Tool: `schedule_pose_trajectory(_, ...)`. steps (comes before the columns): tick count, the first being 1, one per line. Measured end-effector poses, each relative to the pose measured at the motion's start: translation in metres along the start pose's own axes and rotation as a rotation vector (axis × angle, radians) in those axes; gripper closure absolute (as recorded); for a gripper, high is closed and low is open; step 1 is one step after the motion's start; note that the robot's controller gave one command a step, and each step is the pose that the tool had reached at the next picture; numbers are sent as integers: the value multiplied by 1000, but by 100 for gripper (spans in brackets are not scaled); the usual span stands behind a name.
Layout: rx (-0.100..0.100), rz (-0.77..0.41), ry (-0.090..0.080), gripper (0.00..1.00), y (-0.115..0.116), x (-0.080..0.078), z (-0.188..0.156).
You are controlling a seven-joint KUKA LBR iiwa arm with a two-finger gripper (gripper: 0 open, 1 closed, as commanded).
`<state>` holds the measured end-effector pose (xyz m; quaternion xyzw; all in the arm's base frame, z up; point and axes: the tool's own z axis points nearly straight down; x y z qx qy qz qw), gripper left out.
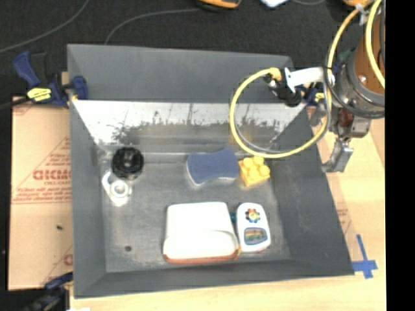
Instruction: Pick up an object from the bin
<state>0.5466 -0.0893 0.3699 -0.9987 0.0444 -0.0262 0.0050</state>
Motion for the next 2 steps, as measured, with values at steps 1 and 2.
schedule_pose_trajectory(1, 3, 186, -2, 0, -43, -27, -1)
schedule_pose_trajectory(2, 5, -83, -2, 0, -5, 18, 2)
